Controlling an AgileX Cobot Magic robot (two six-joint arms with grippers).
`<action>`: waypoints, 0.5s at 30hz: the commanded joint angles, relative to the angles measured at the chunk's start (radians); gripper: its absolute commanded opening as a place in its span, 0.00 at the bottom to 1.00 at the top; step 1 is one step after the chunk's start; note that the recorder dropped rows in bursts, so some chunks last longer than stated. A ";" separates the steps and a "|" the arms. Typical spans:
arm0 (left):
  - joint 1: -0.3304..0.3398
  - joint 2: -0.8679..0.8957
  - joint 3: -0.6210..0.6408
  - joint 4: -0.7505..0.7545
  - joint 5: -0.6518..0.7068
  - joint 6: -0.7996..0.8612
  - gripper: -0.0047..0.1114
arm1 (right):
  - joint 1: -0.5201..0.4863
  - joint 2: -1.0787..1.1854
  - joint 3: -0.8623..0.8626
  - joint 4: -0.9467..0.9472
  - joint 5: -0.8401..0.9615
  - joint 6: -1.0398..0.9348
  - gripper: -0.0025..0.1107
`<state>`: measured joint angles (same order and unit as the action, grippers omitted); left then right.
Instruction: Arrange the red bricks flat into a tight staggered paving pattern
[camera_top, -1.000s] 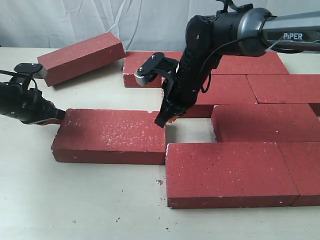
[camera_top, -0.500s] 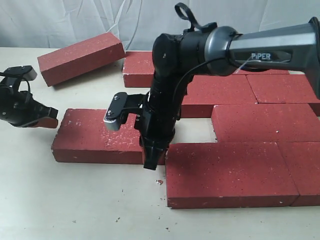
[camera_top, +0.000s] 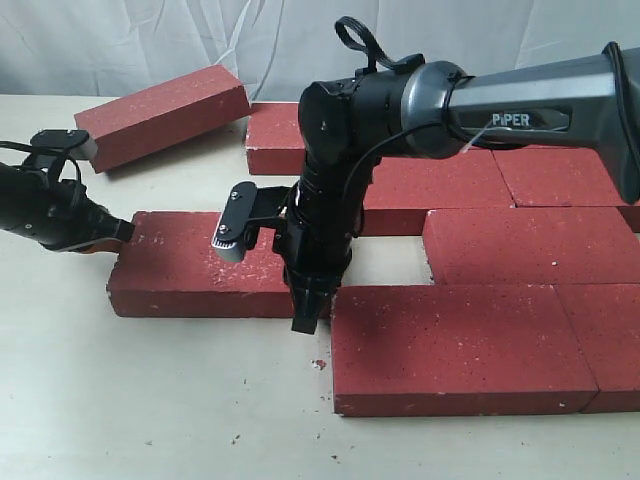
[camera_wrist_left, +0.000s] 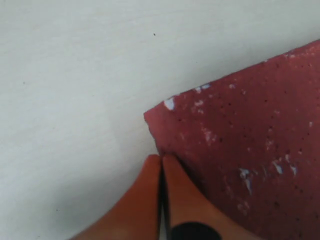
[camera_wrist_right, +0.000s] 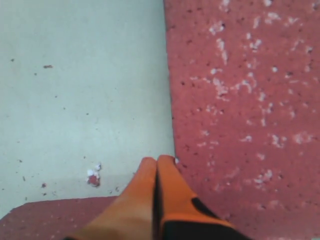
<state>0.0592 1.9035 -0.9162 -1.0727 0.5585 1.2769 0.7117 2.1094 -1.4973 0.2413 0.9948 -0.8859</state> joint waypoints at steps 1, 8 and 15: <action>-0.013 -0.003 -0.002 -0.015 0.027 0.009 0.04 | -0.002 -0.005 -0.003 -0.025 -0.032 0.006 0.02; -0.013 -0.003 -0.002 -0.018 0.027 0.017 0.04 | -0.002 -0.005 -0.003 -0.102 -0.043 0.077 0.02; -0.013 -0.003 -0.002 -0.018 0.029 0.017 0.04 | -0.002 -0.012 -0.003 -0.078 -0.010 0.077 0.02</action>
<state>0.0564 1.9035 -0.9162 -1.0761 0.5604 1.2890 0.7137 2.1094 -1.4973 0.1724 0.9805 -0.8132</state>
